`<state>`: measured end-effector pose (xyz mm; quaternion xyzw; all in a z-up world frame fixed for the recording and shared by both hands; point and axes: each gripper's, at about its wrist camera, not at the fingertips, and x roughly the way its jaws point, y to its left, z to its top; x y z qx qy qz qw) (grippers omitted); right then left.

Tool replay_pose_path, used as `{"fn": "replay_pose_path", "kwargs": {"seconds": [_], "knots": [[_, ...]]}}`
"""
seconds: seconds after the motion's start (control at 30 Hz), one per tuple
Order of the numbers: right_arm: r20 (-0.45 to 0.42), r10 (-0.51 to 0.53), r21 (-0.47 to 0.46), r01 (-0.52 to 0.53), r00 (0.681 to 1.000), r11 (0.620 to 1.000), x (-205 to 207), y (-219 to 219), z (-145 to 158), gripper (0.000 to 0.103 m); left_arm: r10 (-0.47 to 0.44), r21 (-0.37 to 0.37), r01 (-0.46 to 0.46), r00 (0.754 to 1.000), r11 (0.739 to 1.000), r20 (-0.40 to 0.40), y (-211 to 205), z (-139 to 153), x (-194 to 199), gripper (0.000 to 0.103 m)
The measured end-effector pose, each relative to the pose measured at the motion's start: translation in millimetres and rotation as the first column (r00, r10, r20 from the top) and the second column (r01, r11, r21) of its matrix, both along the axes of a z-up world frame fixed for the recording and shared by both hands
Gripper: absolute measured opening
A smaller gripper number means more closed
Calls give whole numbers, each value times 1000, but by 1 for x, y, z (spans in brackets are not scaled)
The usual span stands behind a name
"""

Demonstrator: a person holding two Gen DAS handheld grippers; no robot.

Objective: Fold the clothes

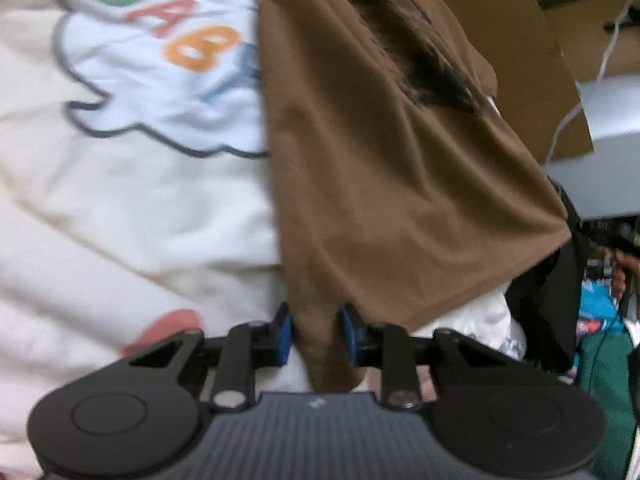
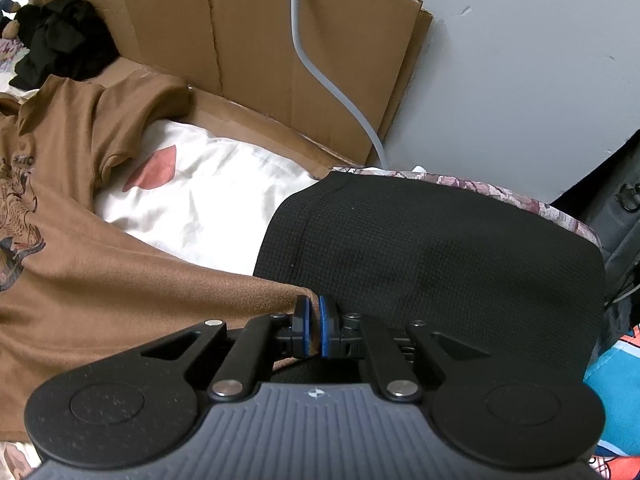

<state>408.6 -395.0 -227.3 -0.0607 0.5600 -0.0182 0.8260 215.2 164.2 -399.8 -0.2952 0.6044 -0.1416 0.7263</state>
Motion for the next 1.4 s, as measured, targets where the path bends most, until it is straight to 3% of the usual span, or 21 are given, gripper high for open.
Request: {"fn": "replay_pose_path", "kwargs": {"seconds": [0.17, 0.33, 0.47, 0.6, 0.77, 1.03, 1.23, 1.4], "knots": [[0, 0, -6, 0, 1000, 1000, -2, 1, 0, 5, 13, 6, -13, 1000, 1000, -7, -6, -2, 4, 27], [-2, -5, -2, 5, 1000, 1000, -3, 1, 3, 5, 8, 18, -7, 999, 1000, -43, -1, 1, -1, 5], [0, -9, 3, 9, 1000, 1000, -9, 1, 6, 5, 3, 20, -2, 999, 1000, -55, 5, 10, -4, 3], [-5, -8, 14, 8, 1000, 1000, -15, 2, 10, 5, -54, 96, 62, 995, 993, -83, 17, 31, 1, 3], [-26, 1, 48, 1, 1000, 999, -30, 7, 17, 5, -45, 149, 55, 996, 987, -75, 31, 65, 9, 3], [-112, 38, 147, -21, 993, 989, -67, 13, 16, 5, -74, 263, 94, 994, 960, -86, 64, 114, 0, 3], [-155, 93, 190, -62, 983, 980, -110, 35, 8, 6, -100, 367, 125, 991, 922, -85, 88, 140, -10, 3], [-208, 131, 227, -82, 969, 970, -152, 61, -18, 6, -107, 441, 135, 990, 887, -88, 111, 154, -23, 3]]}}
